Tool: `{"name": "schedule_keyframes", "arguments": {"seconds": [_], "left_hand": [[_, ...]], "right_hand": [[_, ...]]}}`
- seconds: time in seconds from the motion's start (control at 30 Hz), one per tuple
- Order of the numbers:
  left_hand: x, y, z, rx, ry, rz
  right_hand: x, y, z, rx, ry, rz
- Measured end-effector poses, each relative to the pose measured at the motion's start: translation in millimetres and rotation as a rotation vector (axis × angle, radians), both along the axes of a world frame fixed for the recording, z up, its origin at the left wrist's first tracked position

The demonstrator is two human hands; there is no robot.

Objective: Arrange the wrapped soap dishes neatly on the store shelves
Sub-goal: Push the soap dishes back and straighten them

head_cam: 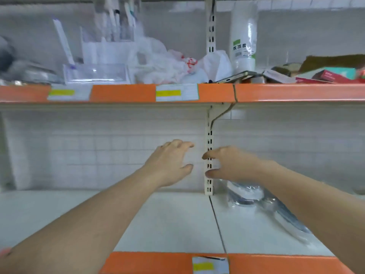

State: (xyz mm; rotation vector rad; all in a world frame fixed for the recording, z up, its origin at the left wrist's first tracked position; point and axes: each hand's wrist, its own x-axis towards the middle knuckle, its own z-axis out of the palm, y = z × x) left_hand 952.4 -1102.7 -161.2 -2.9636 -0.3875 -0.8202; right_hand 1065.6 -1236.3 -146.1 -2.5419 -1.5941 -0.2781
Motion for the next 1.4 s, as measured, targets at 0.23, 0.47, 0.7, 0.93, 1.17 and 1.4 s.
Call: {"name": "schedule_keyframes", "arguments": {"seconds": [0.23, 0.47, 0.7, 0.93, 1.17, 1.4], "left_hand": [[-208, 61, 29, 0.112, -0.101, 0.19], [-381, 127, 73, 0.139, -0.175, 0.376], [-452, 196, 92, 0.15, -0.254, 0.476], [-465, 288, 102, 0.171, -0.245, 0.6], [-436, 399, 142, 0.162, -0.229, 0.7], [-425, 472, 170, -0.106, -0.155, 0.623]], "right_hand": [[-185, 64, 36, -0.004, -0.038, 0.227], [-324, 135, 101, 0.247, -0.003, 0.383], [-373, 210, 149, 0.37, -0.131, 0.361], [-381, 301, 177, 0.451, -0.28, 0.34], [-376, 432, 200, 0.441, -0.514, 0.357], [-360, 530, 211, 0.279, -0.855, 0.127]]}}
